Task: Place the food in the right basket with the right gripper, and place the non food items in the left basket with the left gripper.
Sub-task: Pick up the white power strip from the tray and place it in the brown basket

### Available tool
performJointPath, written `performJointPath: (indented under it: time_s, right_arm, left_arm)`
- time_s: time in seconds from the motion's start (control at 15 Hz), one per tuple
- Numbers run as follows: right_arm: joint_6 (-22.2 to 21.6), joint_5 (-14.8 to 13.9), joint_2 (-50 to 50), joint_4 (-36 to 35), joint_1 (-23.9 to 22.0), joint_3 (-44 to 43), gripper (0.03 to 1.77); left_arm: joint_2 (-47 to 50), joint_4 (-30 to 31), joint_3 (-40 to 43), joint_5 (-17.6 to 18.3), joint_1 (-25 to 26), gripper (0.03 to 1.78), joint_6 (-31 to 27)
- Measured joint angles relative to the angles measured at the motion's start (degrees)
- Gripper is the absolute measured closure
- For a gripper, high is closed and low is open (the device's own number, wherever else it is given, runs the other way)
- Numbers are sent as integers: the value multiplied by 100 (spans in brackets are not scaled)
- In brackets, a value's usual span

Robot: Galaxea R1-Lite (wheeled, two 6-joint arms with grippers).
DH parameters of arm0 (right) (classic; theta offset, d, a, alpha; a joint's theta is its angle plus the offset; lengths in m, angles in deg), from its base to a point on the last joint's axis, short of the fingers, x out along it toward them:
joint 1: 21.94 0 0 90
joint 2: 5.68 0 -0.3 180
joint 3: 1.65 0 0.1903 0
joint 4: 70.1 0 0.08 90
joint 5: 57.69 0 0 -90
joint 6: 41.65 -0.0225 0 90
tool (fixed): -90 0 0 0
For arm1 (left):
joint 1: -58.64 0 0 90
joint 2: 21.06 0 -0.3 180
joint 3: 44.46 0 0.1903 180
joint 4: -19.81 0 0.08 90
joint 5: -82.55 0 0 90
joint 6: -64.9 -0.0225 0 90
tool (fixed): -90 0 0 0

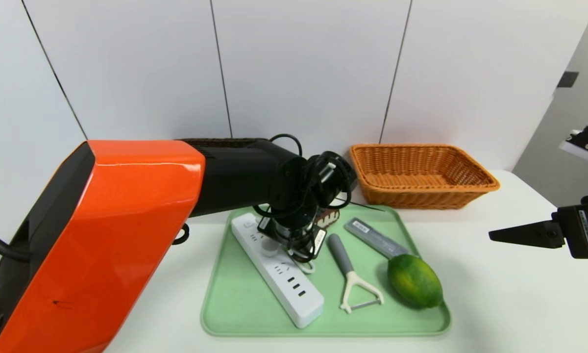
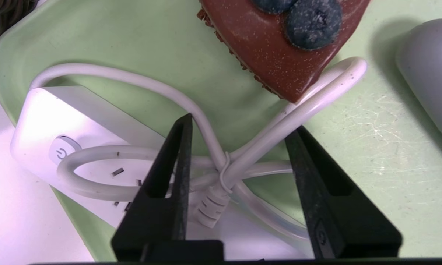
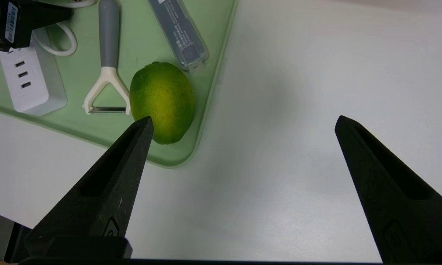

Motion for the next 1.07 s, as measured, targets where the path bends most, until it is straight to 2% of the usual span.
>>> performJointPath:
  time_s: [0.07, 0.2, 0.27, 1.07]
  right_arm:
    - [2, 0, 0, 0, 0, 0, 10]
    - [0, 0, 0, 0, 0, 0, 10]
    - [-2, 0, 0, 0, 0, 0, 10]
    - [0, -2, 56, 0, 0, 34, 10]
  left_arm:
    - [2, 0, 9, 5, 0, 106, 0]
    - [17, -55, 17, 13, -2, 137, 0]
    - [30, -74, 20, 16, -2, 143, 1]
    - [692, -597, 30, 18, -9, 153, 87]
